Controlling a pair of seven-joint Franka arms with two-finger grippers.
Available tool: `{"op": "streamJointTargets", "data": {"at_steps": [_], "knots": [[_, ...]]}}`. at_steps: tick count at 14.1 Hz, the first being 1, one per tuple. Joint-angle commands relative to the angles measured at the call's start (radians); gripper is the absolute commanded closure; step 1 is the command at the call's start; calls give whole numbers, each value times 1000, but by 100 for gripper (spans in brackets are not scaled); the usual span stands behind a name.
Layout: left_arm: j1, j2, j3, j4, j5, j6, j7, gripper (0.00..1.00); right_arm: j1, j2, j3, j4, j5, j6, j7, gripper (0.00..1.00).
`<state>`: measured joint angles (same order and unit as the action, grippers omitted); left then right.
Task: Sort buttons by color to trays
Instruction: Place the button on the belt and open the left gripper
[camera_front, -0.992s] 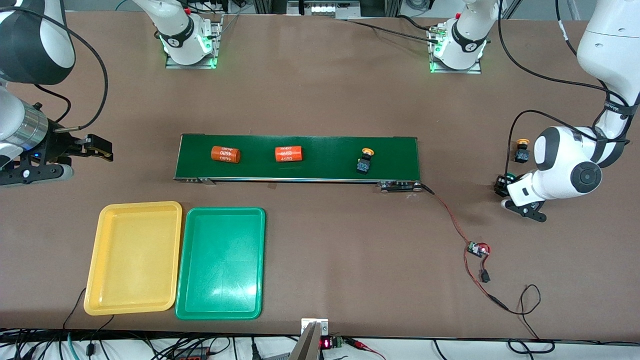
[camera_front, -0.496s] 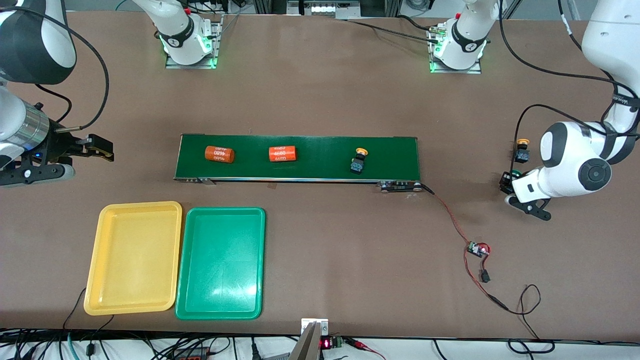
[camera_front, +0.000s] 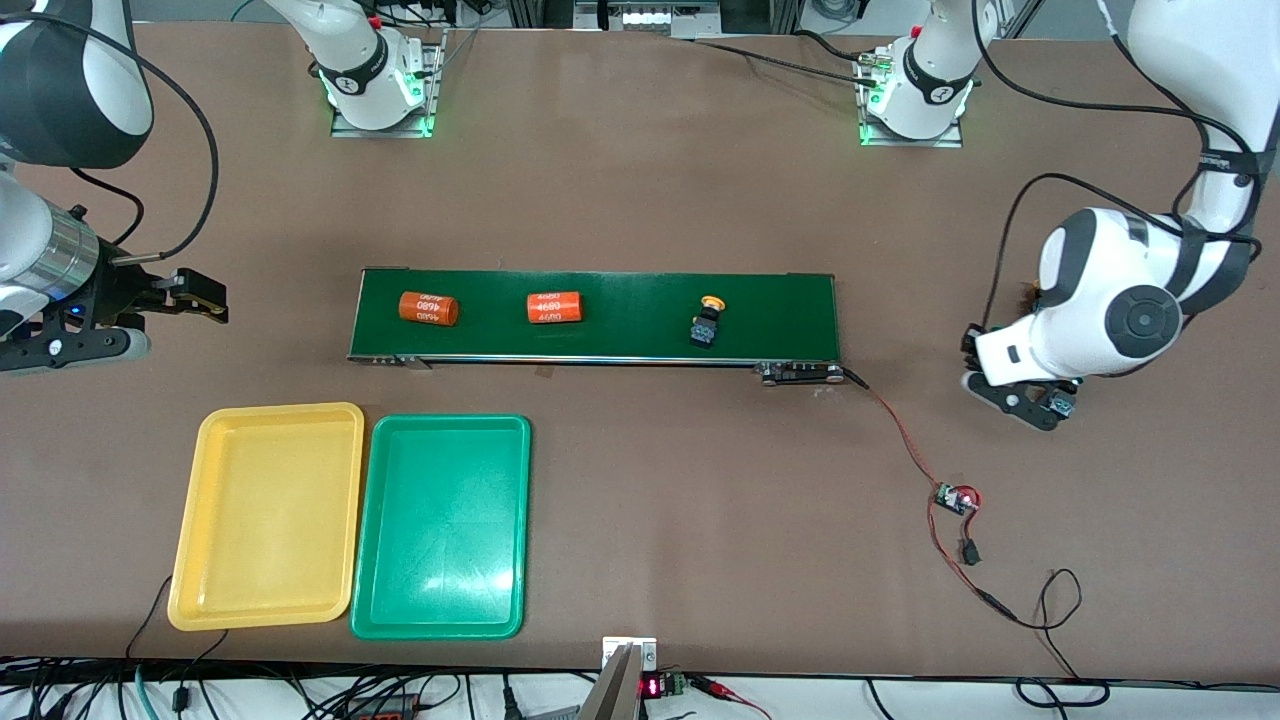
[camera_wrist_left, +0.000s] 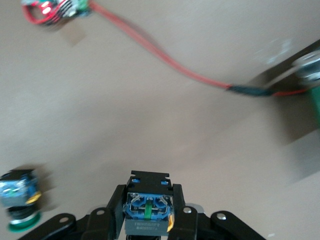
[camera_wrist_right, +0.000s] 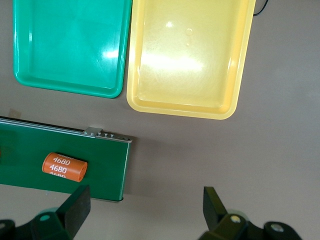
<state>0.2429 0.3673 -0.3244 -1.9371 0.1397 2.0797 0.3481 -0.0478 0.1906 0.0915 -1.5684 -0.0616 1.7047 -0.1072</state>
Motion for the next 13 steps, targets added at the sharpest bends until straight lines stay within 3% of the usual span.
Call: {"op": "streamJointTargets", "data": {"at_steps": [1,7,13], "knots": [[-57,-28,10,-14,-69,-24,-69,100,2,-8,4,-1,-15,3,9,0],[-212,-34,10,-10,-198,-29,-329,100,2,-7,4,-1,-15,3,9,0],[-270,30,11,0,-345,26,-422,100,2,-7,4,-1,-15,3,9,0]]}}
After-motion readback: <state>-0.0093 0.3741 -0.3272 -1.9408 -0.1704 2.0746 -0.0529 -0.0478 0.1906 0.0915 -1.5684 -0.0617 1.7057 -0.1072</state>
